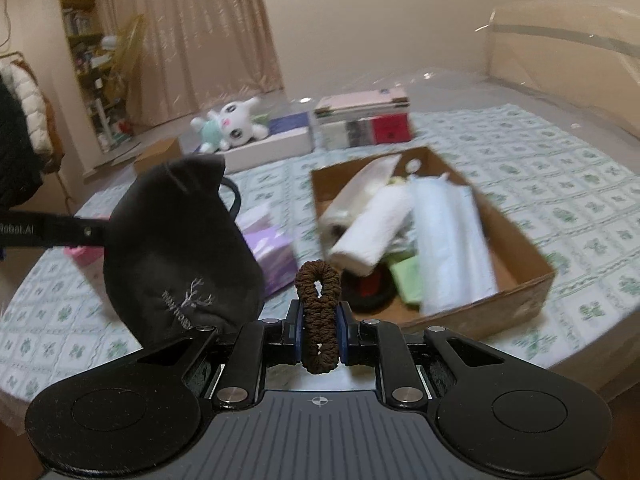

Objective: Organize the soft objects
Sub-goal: 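Carry the pouch and scrunchie over the cardboard box with both grippers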

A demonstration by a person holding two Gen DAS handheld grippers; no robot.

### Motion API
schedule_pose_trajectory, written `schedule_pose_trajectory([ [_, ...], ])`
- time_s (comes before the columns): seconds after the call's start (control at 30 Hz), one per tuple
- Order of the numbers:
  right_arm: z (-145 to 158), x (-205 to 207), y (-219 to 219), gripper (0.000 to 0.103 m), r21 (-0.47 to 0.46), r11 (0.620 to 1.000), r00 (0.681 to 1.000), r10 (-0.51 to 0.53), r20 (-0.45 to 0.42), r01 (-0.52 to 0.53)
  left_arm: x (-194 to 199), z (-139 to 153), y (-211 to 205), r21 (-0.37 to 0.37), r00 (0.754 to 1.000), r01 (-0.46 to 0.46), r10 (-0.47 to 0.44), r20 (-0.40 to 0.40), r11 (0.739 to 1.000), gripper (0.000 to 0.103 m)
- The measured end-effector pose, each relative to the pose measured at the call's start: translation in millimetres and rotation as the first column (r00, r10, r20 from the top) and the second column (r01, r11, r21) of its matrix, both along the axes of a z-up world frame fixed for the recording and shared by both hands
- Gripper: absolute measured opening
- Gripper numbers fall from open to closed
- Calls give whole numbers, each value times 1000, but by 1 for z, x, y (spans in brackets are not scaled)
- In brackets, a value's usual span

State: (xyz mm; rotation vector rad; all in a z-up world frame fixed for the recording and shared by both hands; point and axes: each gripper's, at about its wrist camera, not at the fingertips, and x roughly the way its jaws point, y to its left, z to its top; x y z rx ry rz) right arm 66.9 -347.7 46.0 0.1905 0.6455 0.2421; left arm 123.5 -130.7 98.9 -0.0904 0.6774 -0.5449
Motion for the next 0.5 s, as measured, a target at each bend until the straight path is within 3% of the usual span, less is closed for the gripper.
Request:
schedule_pose_trajectory([
  [0.23, 11, 20, -46, 17, -33, 996, 996, -84, 32, 85, 47, 7, -54, -41, 997, 81, -80, 17, 996, 4],
  [0.5, 5, 54, -81, 17, -59, 990, 992, -125, 24, 126, 90, -38, -104, -65, 988, 131, -136, -78, 989, 4],
])
